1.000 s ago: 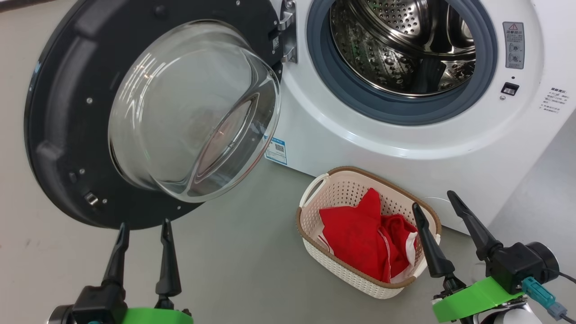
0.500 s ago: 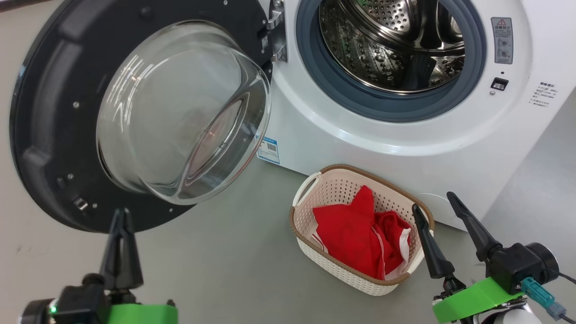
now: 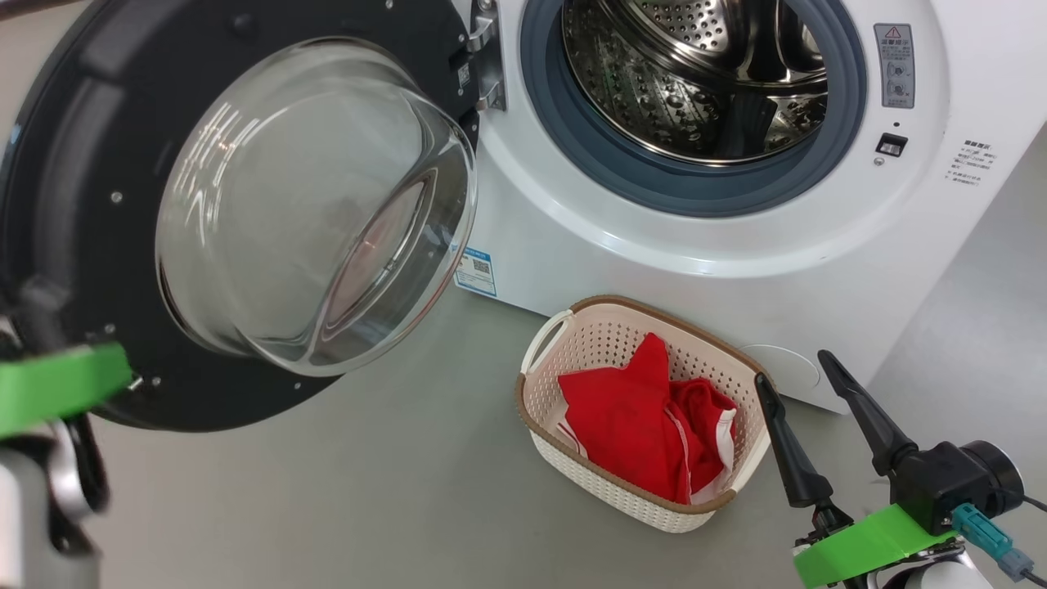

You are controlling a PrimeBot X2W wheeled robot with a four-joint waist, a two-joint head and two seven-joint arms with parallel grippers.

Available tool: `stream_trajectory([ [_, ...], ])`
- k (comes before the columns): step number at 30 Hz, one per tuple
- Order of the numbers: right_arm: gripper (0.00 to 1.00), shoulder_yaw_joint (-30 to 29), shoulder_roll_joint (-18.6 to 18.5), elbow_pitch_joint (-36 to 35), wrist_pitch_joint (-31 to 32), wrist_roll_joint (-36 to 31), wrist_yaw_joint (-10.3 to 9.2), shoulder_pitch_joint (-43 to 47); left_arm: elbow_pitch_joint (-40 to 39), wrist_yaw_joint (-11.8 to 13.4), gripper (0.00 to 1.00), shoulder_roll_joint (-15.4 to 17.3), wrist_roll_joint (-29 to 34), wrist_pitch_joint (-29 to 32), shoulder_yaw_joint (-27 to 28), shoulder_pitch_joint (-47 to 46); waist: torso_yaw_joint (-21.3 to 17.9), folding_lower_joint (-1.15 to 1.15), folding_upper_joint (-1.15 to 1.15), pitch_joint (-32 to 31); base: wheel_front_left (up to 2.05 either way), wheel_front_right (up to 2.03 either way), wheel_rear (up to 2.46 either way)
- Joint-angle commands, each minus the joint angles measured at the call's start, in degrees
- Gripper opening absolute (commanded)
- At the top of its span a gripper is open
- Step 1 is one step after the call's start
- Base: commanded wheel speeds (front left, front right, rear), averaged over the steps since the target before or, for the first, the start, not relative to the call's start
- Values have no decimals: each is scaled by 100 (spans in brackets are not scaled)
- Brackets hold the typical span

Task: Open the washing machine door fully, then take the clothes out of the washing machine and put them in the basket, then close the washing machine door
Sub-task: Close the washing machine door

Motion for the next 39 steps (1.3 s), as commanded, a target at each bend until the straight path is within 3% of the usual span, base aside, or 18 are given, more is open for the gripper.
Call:
stream_trajectory([
  [1,100,135,-60,-114,-36,-61,20,-170,70,-11,0,283,-99,-45,283,-402,-11,0,0,1,0,0,0],
  [10,100,188,-57,-60,-36,-60,20,-159,2017,-400,0,202,-1736,144,1203,-1714,-129,0,0,-63,0,0,0],
  [14,100,173,-46,-51,-36,-57,20,-116,2984,-567,0,293,-2436,665,1565,-2250,-170,0,0,-96,0,0,0],
  [22,100,186,-89,-65,-36,-67,20,-140,4390,-669,0,383,-3594,1997,2113,-3080,-236,0,0,-14,0,0,0],
  [32,100,320,-151,-37,-36,-40,20,-251,5177,-724,0,589,-3954,2981,2135,-3382,-402,0,0,107,0,0,0],
  [39,100,316,-181,-14,-36,0,20,-257,5401,-921,0,636,-4164,3461,2159,-3317,-495,0,0,133,0,0,0],
])
